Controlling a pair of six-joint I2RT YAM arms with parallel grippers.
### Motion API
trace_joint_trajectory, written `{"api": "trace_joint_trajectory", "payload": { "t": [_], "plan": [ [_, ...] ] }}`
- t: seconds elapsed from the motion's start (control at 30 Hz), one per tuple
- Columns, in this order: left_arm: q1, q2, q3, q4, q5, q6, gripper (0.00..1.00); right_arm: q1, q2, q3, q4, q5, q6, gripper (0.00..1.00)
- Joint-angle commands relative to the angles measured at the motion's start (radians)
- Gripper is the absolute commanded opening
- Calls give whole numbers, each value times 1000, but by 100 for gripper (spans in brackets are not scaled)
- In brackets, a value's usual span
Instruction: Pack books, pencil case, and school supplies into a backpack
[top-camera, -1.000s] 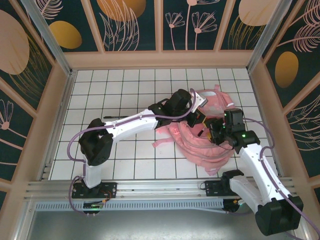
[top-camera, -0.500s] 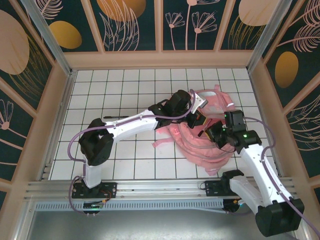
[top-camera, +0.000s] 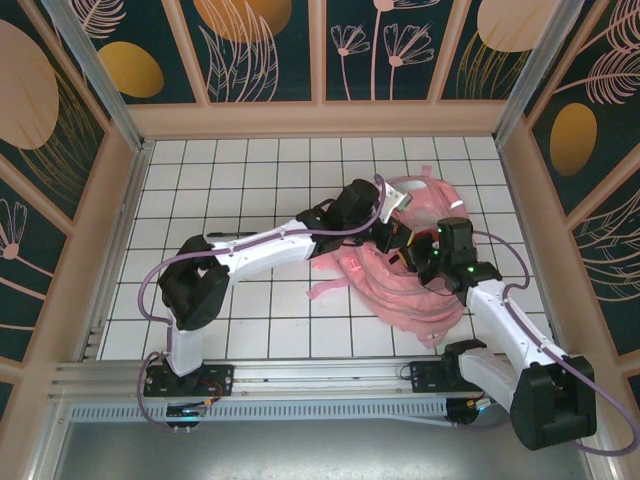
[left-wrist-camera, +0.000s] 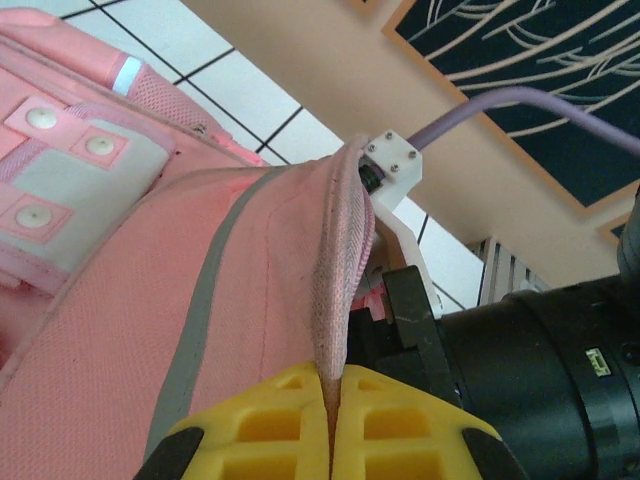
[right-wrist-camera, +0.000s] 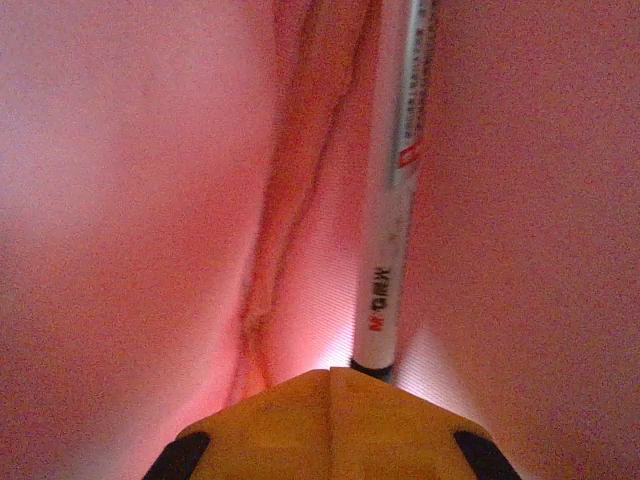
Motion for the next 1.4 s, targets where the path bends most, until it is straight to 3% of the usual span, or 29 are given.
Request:
{"api": "trace_joint_trajectory", "payload": {
  "t": [0.0, 0.23, 0.37, 0.47, 0.6, 0.7, 0.9, 1.0, 1.07, 1.17, 1.37],
  "plan": [
    [-10, -42, -18, 148, 88, -62, 0, 5, 15, -2, 140, 61, 130, 7],
    [-10, -64, -83, 242, 59, -122, 0, -12, -26, -11, 91, 86, 163, 8],
    [-10, -60, -86, 239, 38, -123, 0, -67, -23, 131, -280, 122, -126, 31],
    [-10, -57, -82, 243, 48, -130, 0, -78, -29, 145, -393, 67, -290, 42],
    [-11, -57, -79, 249, 60, -131, 0, -76, -62, 57, -272, -103, -278, 45],
    [-11, -57, -76, 258, 70, -141, 0, -75, -55, 13, -142, -120, -200, 45],
    [-10, -52, -81, 278, 78, -167, 0, -55, 79, 14, -27, -95, -156, 37],
    [-10, -51, -81, 284, 80, -173, 0, -26, 119, 11, 25, -75, -114, 20],
    [-10, -54, -84, 285, 77, -173, 0, -16, 112, 27, 0, -11, -83, 10],
    [-10, -60, -90, 284, 64, -173, 0, -14, 60, 40, -90, 144, -10, 4],
    [-11, -67, -104, 283, 54, -169, 0, -12, -6, 38, -181, 319, 137, 2]
  ]
}}
